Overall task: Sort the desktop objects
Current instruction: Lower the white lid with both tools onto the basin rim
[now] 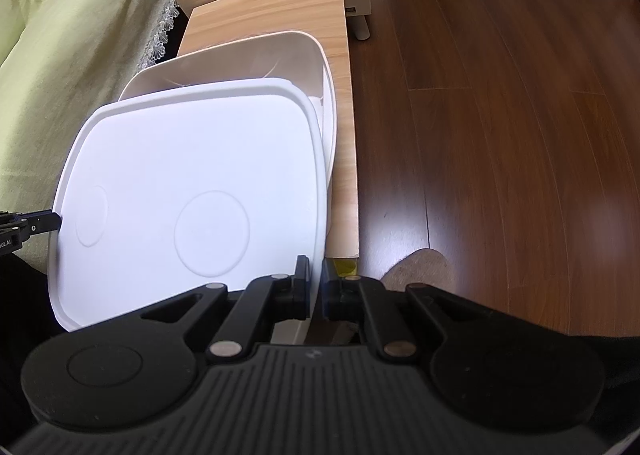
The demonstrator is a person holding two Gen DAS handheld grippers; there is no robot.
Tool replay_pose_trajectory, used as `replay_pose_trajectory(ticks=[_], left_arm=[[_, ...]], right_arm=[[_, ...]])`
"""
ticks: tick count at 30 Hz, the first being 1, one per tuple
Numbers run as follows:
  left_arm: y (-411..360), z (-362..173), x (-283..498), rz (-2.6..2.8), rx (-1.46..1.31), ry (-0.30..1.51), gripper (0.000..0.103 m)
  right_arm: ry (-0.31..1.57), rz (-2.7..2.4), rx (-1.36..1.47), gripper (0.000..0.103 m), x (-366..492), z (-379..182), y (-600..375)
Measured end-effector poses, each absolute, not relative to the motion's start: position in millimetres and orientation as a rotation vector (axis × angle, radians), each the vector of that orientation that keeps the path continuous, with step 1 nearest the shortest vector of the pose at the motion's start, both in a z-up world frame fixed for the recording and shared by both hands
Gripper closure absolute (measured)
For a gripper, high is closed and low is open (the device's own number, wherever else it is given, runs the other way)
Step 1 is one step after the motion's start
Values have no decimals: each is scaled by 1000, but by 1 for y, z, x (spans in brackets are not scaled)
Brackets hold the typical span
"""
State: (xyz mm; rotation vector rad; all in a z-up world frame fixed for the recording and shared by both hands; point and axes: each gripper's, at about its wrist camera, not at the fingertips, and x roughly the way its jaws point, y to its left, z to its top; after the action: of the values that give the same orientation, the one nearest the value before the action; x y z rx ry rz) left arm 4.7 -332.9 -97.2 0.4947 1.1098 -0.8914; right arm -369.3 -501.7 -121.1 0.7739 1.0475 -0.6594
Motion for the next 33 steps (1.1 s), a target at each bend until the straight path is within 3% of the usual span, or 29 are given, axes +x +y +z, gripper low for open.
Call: replay_pose_trajectory(ticks=[33], left_arm=[[-346,-98,14,-893,497,1104,99]], right_arm=[[1046,-679,777,97,-362,-120,-497]])
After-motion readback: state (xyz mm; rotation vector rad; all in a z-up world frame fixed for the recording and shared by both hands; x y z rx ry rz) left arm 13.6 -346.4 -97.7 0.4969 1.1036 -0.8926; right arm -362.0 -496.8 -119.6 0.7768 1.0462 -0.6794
